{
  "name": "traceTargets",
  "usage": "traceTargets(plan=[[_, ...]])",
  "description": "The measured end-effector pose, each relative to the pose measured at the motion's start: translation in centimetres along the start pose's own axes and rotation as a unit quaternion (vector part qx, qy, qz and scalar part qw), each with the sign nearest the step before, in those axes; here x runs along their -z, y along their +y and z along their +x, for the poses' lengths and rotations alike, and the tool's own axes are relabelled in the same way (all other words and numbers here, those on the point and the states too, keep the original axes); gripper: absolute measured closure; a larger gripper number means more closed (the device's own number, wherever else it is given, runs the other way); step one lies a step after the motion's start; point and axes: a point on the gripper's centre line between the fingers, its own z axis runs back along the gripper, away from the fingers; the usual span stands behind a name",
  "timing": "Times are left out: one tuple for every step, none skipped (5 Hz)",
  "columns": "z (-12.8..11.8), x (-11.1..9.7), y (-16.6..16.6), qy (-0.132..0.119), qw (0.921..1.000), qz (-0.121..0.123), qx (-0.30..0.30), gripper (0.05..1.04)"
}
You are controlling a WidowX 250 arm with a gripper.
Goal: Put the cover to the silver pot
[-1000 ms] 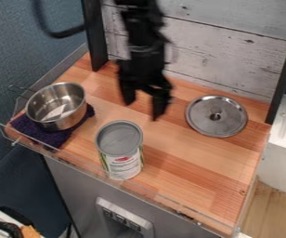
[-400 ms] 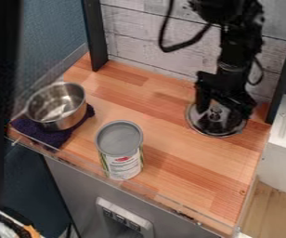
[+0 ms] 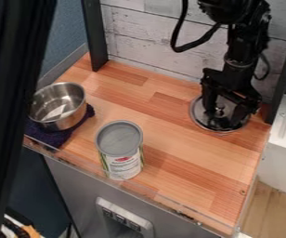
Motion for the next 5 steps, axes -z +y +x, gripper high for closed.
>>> traceTargets(plan=[[-0.2, 0.1, 0.5, 0.003, 1.0000, -0.003, -0.007, 0.404], [-0.7, 0.2, 1.0, 0.012, 0.9998, -0.007, -0.012, 0.676], [-1.1, 0.0, 1.0, 0.014, 0.9998, -0.011, -0.011, 0.800], [-1.8, -0.9, 1.8, 0.017, 0.9996, -0.016, -0.017, 0.800], [-2.3, -5.6, 3.7, -0.030, 0.9986, -0.013, -0.043, 0.801]])
